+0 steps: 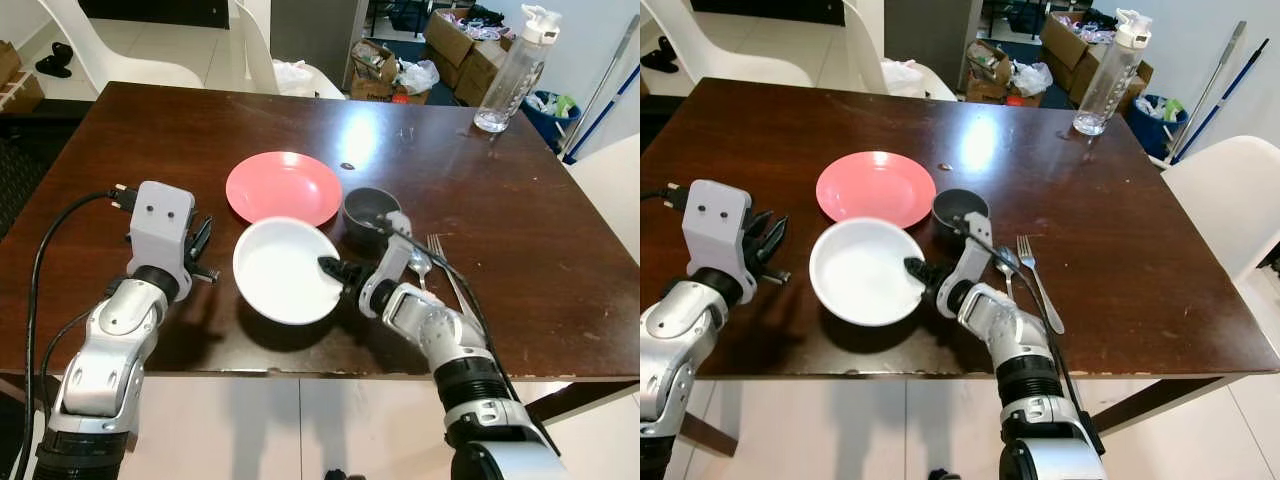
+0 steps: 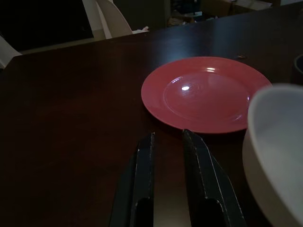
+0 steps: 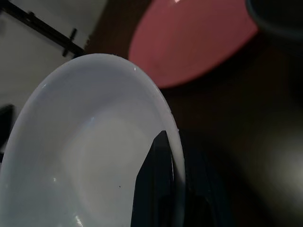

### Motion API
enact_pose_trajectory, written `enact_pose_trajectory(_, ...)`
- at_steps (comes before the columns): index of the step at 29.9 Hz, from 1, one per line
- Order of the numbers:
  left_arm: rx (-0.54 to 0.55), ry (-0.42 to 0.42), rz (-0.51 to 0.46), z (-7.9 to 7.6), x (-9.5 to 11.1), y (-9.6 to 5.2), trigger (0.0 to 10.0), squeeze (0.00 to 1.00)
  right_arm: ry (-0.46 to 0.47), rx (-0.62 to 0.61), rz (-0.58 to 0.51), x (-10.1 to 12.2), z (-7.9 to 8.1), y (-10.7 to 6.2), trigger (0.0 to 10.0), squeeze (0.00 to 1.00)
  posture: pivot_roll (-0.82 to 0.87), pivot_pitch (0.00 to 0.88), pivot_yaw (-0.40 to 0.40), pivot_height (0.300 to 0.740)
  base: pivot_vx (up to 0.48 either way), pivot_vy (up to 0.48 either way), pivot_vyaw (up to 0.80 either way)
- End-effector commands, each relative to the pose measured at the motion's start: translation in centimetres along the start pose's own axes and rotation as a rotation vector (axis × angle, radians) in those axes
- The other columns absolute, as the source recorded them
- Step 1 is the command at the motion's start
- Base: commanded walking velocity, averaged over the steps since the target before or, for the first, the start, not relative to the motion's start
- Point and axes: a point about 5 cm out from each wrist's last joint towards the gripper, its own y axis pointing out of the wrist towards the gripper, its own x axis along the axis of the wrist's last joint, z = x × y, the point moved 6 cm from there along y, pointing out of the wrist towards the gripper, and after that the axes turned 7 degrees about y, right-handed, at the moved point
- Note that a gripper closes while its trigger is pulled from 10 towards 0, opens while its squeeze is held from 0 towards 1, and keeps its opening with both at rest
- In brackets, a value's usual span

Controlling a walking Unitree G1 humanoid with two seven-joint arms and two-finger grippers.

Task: Setting the table

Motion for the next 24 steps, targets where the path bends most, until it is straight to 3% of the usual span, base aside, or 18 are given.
enact_pose_trajectory(1,-0.012,-0.005,0.001,-0.6,0.0,0.0,10.0,0.0,0.006,0.029,-0.045,0.7,0.3,-0.4,0.0,0.0,0.05,0.094,-0.043,0.74,0.0,0.0,0.0)
enact_pose_trajectory(2,-0.012,-0.005,0.001,-0.6,0.0,0.0,10.0,0.0,0.006,0.029,-0.045,0.7,0.3,-0.4,0.0,0.0,0.05,0.094,-0.043,0.74,0.0,0.0,0.0)
enact_pose_trajectory(3,-0.003,-0.011,-0.004,-0.5,0.2,0.0,10.0,0.0,-0.229,0.093,-0.167,2.9,2.5,-1.3,0.0,0.0,0.05,0.093,-0.041,0.74,0.0,0.0,0.0)
enact_pose_trajectory(5,0.017,-0.021,-0.004,-0.2,0.2,-0.1,10.0,0.0,-0.404,0.125,-0.263,4.3,4.7,-2.2,0.0,0.0,0.05,0.093,-0.041,0.74,0.0,0.0,0.0)
enact_pose_trajectory(6,0.049,-0.051,0.003,0.3,-0.1,-0.2,10.0,0.0,-0.479,0.094,-0.318,5.0,5.3,-2.9,4.0,0.0,0.04,0.087,-0.028,0.74,0.0,0.0,0.0)
enact_pose_trajectory(7,0.083,-0.086,0.015,0.8,-0.4,-0.4,10.0,0.0,-0.556,0.059,-0.37,5.6,5.8,-3.5,6.0,0.0,0.03,0.084,-0.021,0.74,0.0,0.0,0.0)
enact_pose_trajectory(8,0.111,-0.113,0.025,1.1,-0.7,-0.6,10.0,0.0,-0.624,0.025,-0.412,6.0,6.0,-4.1,10.0,0.0,0.03,0.084,-0.017,0.74,0.0,0.0,0.0)
enact_pose_trajectory(10,0.162,-0.143,0.042,1.8,-1.3,-1.0,10.0,0.0,-0.706,-0.063,-0.48,6.3,5.8,-5.4,10.0,0.0,0.02,0.082,-0.009,0.74,0.0,0.0,0.0)
enact_pose_trajectory(13,0.178,-0.1,0.074,2.1,-2.5,-1.9,10.0,0.0,-0.696,-0.228,-0.575,6.1,4.4,-7.9,10.0,0.0,0.01,0.084,0.0,0.74,0.0,0.0,0.0)
enact_pose_trajectory(16,0.186,-0.103,0.1,2.2,-3.5,-2.7,10.0,0.0,-0.652,-0.292,-0.598,5.0,3.6,-9.5,10.0,0.0,0.0,0.082,0.009,0.74,0.0,0.0,0.0)
enact_pose_trajectory(24,0.173,-0.098,0.123,1.4,-4.3,-2.9,10.0,0.0,-0.674,-0.293,-0.627,4.6,4.3,-9.9,10.0,0.0,-0.01,0.056,0.011,0.74,0.0,0.0,0.0)
